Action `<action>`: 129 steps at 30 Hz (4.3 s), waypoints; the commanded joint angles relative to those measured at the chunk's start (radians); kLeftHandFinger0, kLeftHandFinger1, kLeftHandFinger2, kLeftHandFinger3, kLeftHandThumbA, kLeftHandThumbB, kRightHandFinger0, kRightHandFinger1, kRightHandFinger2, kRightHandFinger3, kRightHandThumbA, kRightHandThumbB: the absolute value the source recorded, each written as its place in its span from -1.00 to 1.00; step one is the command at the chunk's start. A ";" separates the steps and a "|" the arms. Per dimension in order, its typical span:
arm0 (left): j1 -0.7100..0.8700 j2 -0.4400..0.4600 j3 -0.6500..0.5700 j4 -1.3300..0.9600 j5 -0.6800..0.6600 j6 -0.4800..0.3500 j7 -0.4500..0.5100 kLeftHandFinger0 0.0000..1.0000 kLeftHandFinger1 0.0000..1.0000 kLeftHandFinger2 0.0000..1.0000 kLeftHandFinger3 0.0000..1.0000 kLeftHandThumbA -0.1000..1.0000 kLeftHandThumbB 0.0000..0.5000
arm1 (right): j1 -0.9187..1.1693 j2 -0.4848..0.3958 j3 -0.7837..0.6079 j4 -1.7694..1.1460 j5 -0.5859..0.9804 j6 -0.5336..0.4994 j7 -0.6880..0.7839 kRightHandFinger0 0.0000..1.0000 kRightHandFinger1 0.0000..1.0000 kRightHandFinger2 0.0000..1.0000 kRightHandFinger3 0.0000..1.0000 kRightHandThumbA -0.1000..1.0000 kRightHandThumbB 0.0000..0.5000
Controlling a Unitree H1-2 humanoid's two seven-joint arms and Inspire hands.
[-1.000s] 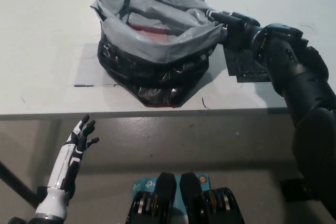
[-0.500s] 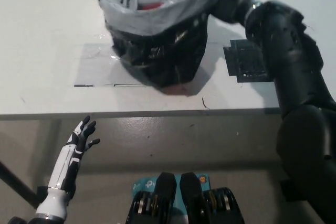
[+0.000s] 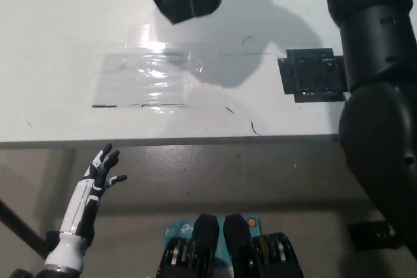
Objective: Use the right hand to pick up a rubix's cube and place it into a plastic bag and lift the bag
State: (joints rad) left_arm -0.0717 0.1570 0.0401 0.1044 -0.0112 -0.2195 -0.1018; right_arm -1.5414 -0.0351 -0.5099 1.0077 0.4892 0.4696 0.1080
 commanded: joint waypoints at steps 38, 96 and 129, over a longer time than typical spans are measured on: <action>-0.047 0.032 -0.022 -0.057 0.012 0.003 -0.011 0.63 0.95 1.00 1.00 0.96 -0.42 | -0.007 -0.009 0.228 0.006 0.068 -0.003 -0.058 -1.00 -0.99 -0.13 0.37 -0.12 -0.63; -0.059 0.037 -0.024 -0.057 0.005 0.024 -0.024 0.50 0.63 1.00 1.00 0.99 -0.40 | 0.032 -0.496 1.192 -0.486 -0.684 -0.001 0.692 0.47 1.00 1.00 1.00 0.46 0.59; -0.228 0.062 -0.014 -0.003 0.005 -0.008 -0.033 1.00 1.00 1.00 1.00 1.00 -0.41 | 1.092 -0.167 0.328 -1.900 -0.690 -0.152 0.219 1.00 1.00 1.00 1.00 1.00 -0.07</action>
State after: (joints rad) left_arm -0.2140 0.1777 0.0183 0.1223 0.0106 -0.1760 -0.1116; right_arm -0.7568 -0.4235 0.0960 -0.4654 -0.2574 0.4594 0.7304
